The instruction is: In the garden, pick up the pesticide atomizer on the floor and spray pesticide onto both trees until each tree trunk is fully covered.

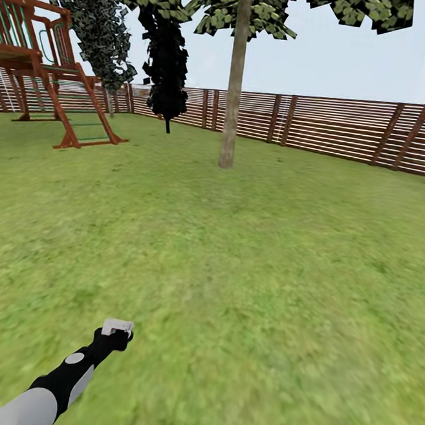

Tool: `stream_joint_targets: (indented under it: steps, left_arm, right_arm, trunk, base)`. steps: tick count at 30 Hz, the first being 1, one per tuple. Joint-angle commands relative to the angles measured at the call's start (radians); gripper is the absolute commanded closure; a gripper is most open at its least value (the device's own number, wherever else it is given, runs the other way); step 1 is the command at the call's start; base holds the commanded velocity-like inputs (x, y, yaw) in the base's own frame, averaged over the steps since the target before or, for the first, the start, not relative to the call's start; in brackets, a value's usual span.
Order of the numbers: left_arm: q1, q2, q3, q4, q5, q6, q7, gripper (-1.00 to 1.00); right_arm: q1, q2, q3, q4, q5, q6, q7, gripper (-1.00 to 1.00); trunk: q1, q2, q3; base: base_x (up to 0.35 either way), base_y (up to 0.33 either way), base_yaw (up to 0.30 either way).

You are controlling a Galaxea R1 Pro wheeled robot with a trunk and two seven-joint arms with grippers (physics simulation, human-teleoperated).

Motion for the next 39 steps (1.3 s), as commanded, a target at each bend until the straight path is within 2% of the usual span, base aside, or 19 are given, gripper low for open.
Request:
stream_joint_targets:
  steps: [1,22,27,33,39]
  left_arm:
    - [0.0,0.0,0.0,0.0,0.001,0.0,0.0,1.0]
    - [0.0,-0.009,-0.003,0.001,0.001,0.004,0.001,1.0]
    - [0.0,0.001,0.0,-0.001,0.002,0.003,-0.005,1.0]
    - [0.0,-0.007,-0.002,0.001,0.002,0.001,-0.002,1.0]
    - [0.0,-0.004,0.0,-0.002,0.002,0.008,-0.004,1.0]
  right_arm:
    - [0.0,0.0,0.0,0.0,0.0,0.0,0.0,-1.0]
    - [0.0,0.0,0.0,0.0,0.0,0.0,0.0,-1.0]
    - [0.0,0.0,0.0,0.0,0.0,0.0,0.0,-1.0]
    - [0.0,0.0,0.0,0.0,0.0,0.0,0.0,-1.0]
    - [0.0,0.0,0.0,0.0,0.0,0.0,0.0,-1.0]
  trunk:
    - [0.0,0.0,0.0]
    - [0.0,0.0,0.0]
    - [0.0,0.0,0.0]
    - [0.0,0.0,0.0]
    - [0.0,0.0,0.0]
  base:
    - [0.331,-0.11,0.0]
    - [0.331,-0.11,0.0]
    - [0.331,-0.11,0.0]
    - [0.331,-0.11,0.0]
    - [0.335,-0.086,0.0]
